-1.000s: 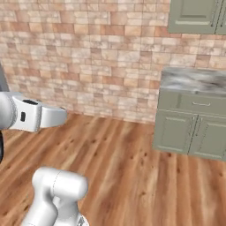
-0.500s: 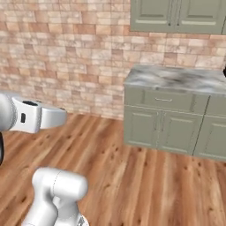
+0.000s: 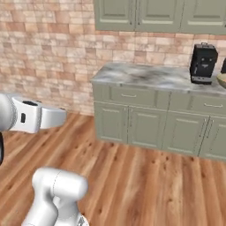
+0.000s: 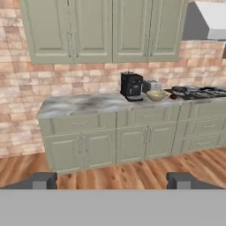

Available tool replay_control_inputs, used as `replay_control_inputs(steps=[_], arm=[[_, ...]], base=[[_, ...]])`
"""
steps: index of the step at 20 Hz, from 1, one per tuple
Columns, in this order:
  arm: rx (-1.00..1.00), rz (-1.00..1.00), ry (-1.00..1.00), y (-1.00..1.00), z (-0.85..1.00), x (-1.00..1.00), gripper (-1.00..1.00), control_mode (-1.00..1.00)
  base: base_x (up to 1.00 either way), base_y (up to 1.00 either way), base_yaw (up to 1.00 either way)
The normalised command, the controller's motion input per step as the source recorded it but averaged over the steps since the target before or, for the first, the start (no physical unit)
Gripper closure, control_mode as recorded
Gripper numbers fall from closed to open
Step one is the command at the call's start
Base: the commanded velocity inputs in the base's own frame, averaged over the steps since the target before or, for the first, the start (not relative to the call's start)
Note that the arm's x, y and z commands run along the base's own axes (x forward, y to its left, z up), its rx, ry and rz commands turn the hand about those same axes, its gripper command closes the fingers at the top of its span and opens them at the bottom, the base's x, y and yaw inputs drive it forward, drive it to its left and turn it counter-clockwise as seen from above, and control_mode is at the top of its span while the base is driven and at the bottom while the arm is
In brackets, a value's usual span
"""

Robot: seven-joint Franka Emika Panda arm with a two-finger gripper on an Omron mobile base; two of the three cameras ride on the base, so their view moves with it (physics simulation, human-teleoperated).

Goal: Place one of the steaks on the plate and the other in the bowl. Then place the bowl in the fridge.

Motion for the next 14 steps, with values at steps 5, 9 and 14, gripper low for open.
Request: replay_control_inputs(steps=[5, 9, 14], arm=[[0.00, 0.00, 0.00, 0.00, 0.00, 0.00, -1.00, 1.00], [0.00, 0.00, 0.00, 0.00, 0.00, 0.00, -1.00, 1.00], [0.00, 0.00, 0.00, 0.00, 0.00, 0.00, -1.00, 1.00]], base=[[0.19, -1.00, 0.00], [0.31, -1.00, 0.00], [0.47, -1.00, 0.01]])
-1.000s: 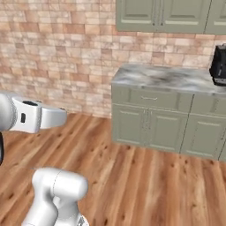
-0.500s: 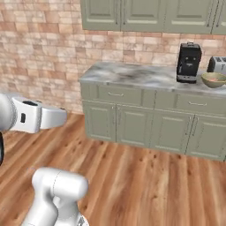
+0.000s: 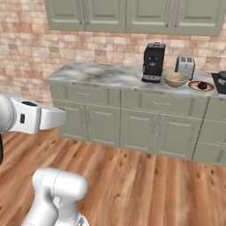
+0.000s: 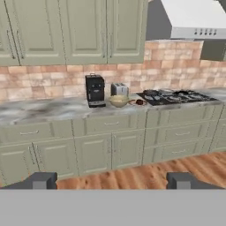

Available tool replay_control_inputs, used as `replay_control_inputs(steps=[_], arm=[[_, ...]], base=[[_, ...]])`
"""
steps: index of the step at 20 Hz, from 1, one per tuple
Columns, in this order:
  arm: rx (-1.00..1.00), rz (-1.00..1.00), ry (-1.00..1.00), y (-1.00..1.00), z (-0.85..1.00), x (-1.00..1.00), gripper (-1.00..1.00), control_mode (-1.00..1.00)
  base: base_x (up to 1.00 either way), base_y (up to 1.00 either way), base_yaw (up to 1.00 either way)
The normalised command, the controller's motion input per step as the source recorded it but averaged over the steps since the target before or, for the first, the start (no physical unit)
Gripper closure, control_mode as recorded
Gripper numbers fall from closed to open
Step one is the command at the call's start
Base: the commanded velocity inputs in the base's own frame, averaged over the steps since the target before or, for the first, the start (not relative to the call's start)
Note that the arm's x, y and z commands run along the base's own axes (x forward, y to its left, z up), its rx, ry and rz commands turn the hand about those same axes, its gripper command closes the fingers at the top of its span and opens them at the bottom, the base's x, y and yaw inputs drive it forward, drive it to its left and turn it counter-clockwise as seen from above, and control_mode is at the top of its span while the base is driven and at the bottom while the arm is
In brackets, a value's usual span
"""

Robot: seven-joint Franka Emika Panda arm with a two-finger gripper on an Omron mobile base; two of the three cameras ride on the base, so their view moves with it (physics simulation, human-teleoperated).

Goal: Place one of the steaks on the plate and the other in the bowl. Then place the bowl in the fridge.

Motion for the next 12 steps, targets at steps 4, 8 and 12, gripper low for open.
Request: replay_control_inputs(steps=[4, 8, 12], arm=[[0.00, 0.00, 0.00, 0.00, 0.00, 0.00, -1.00, 1.00], [0.00, 0.00, 0.00, 0.00, 0.00, 0.00, -1.00, 1.00], [0.00, 0.00, 0.00, 0.00, 0.00, 0.00, -1.00, 1.00]], base=[[0.92, -1.00, 0.17], [1.00, -1.00, 0.24], [1.00, -1.00, 0.25]])
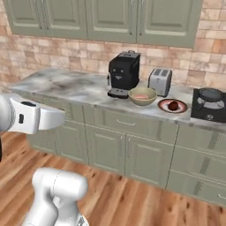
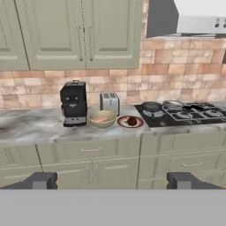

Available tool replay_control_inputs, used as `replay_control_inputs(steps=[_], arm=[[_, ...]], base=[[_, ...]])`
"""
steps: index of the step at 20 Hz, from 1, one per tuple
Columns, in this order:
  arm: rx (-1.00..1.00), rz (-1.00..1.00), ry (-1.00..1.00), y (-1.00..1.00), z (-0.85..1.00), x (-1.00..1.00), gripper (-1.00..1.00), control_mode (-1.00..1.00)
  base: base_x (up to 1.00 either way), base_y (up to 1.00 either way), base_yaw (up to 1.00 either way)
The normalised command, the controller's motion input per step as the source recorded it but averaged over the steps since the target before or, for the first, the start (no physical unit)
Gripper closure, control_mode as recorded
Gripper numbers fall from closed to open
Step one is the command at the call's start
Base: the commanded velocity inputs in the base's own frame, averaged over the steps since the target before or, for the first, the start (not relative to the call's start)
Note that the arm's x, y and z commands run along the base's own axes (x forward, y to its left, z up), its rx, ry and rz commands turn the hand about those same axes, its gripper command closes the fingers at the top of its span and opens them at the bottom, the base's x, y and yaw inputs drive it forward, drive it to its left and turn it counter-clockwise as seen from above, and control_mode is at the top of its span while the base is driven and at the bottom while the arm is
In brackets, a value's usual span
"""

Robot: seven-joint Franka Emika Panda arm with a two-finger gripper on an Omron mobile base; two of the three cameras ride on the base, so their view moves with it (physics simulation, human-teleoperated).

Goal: Place one of the steaks on the plate and the other in the bowl. Then place the bowl in the fridge.

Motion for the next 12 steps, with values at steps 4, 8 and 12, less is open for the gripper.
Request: replay_control_inputs(steps=[4, 8, 12], arm=[[0.00, 0.00, 0.00, 0.00, 0.00, 0.00, -1.00, 1.00], [0.00, 0.00, 0.00, 0.00, 0.00, 0.00, -1.00, 1.00], [0.00, 0.00, 0.00, 0.00, 0.00, 0.00, -1.00, 1.00]], base=[[1.00, -0.92, 0.24], [1.00, -0.76, 0.20], [0.77, -0.75, 0.19]])
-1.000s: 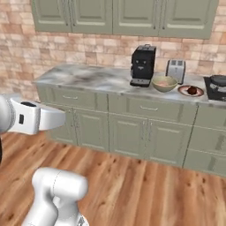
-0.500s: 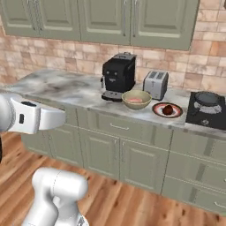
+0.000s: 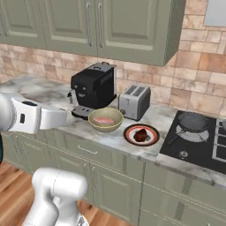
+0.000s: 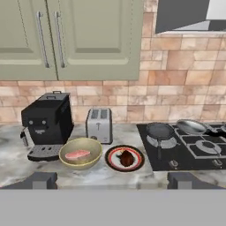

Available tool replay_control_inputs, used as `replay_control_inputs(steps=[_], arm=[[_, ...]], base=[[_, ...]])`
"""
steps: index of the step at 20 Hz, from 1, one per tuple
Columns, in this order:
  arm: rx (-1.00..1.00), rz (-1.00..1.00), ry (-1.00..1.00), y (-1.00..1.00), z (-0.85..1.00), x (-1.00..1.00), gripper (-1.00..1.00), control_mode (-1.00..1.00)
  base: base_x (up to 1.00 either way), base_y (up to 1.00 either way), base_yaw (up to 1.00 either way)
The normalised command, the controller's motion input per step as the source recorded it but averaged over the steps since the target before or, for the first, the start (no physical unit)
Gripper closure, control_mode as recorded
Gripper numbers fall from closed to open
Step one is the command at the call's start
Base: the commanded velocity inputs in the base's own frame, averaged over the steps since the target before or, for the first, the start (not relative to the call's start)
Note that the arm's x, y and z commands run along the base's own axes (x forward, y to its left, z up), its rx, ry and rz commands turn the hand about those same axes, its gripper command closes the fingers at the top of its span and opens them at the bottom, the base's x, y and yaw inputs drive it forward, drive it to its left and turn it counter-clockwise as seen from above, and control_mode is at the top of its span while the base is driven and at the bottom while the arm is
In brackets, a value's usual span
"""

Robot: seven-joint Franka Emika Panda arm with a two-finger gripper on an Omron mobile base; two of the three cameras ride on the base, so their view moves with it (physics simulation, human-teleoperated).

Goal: Place one of the steaks on the plate and the other in the bowl. Then place the bowl in the fridge.

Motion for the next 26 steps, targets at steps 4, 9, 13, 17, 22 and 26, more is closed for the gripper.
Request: replay_control_inputs(steps=[4, 9, 13, 17, 22, 26], arm=[[0.00, 0.00, 0.00, 0.00, 0.00, 0.00, -1.00, 1.00], [0.00, 0.00, 0.00, 0.00, 0.00, 0.00, -1.00, 1.00], [0.00, 0.00, 0.00, 0.00, 0.00, 0.00, -1.00, 1.00], [0.00, 0.00, 0.00, 0.00, 0.00, 0.00, -1.00, 1.00], [0.00, 0.00, 0.00, 0.00, 0.00, 0.00, -1.00, 1.00], [0.00, 0.00, 0.00, 0.00, 0.00, 0.00, -1.00, 1.00]], base=[[0.36, -0.06, 0.10], [0.35, 0.09, 0.05], [0.67, 0.00, -0.08], [0.21, 0.07, -0.41], [0.01, 0.46, -0.28], [0.84, 0.56, -0.09]])
